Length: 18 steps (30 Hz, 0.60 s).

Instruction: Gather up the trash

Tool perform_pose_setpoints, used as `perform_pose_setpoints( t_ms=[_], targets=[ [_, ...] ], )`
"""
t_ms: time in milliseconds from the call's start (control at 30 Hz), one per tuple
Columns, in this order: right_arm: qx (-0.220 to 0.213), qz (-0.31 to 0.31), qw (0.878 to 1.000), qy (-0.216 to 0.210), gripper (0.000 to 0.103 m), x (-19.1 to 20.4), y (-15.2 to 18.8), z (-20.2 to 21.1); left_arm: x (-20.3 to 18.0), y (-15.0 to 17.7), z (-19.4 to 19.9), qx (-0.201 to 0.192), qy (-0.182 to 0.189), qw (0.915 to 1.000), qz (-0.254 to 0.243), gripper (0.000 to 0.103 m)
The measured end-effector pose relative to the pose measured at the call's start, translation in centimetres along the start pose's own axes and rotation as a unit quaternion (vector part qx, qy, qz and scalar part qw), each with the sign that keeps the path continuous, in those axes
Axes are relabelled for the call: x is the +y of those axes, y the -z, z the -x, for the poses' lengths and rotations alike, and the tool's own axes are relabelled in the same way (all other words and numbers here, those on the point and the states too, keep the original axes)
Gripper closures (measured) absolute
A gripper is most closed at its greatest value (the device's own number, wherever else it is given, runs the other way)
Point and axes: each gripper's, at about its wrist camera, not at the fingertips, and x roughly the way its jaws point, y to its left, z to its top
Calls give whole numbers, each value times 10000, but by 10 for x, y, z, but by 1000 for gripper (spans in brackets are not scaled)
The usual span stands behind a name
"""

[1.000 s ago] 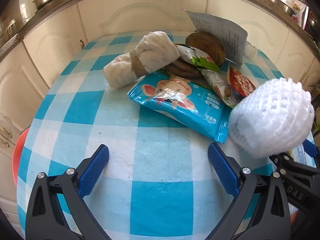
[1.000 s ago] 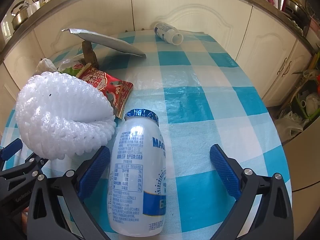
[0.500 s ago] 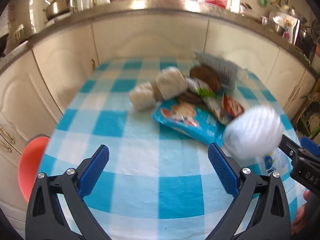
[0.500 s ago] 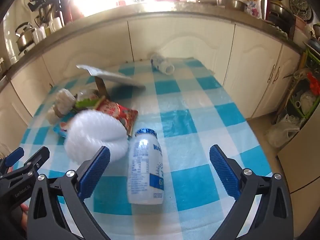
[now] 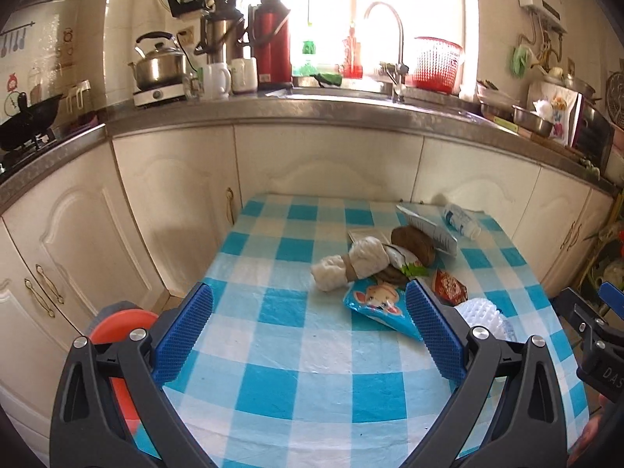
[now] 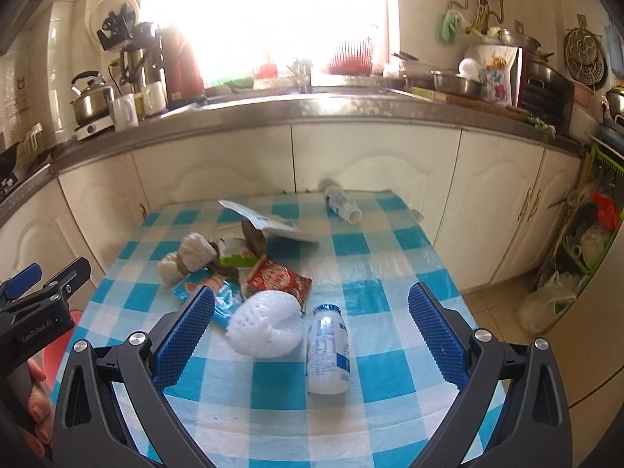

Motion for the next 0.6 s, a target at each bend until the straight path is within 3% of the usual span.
perform_pose_setpoints(
  t_ms=[600],
  targets=[
    [-694,122,9975,-66,5,15,-5,64,33,-10,58,-545,-137,9983,162,4]
  ],
)
